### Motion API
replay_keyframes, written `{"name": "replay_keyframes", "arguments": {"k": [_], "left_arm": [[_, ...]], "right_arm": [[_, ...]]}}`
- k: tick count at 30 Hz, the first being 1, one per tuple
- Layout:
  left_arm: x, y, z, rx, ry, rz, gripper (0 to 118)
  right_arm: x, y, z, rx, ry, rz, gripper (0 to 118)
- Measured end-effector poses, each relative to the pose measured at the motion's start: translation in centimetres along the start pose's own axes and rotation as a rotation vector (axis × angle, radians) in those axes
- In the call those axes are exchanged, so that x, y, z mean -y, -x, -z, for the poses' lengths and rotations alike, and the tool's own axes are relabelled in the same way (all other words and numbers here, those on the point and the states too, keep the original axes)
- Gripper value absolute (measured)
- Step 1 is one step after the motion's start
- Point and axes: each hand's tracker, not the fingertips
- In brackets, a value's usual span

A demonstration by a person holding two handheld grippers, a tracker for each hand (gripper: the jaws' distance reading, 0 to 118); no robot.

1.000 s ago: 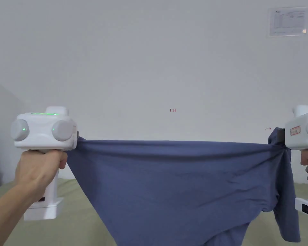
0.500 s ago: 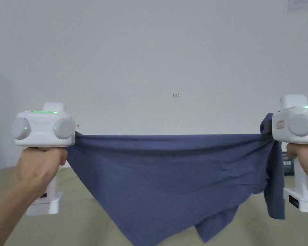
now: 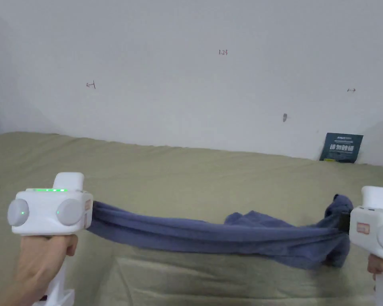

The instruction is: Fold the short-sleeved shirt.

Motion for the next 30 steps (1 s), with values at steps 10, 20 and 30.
{"name": "replay_keyframes", "arguments": {"k": [10, 20, 30], "left_arm": [[14.2, 4.2, -7.0, 0.030, 0.122, -0.041, 0], [21.8, 7.4, -13.7, 0.067, 0.172, -0.056, 0], [24.2, 7.8, -13.5, 0.085, 0.212, -0.082, 6]], "right_arm": [[16.0, -2.6, -9.1, -0.022, 0.126, 0.097, 2], [24.3, -4.1, -15.0, -0.014, 0.225, 0.173, 2], [25.1, -3.3, -14.2, 0.026, 0.303, 0.153, 50]]}}
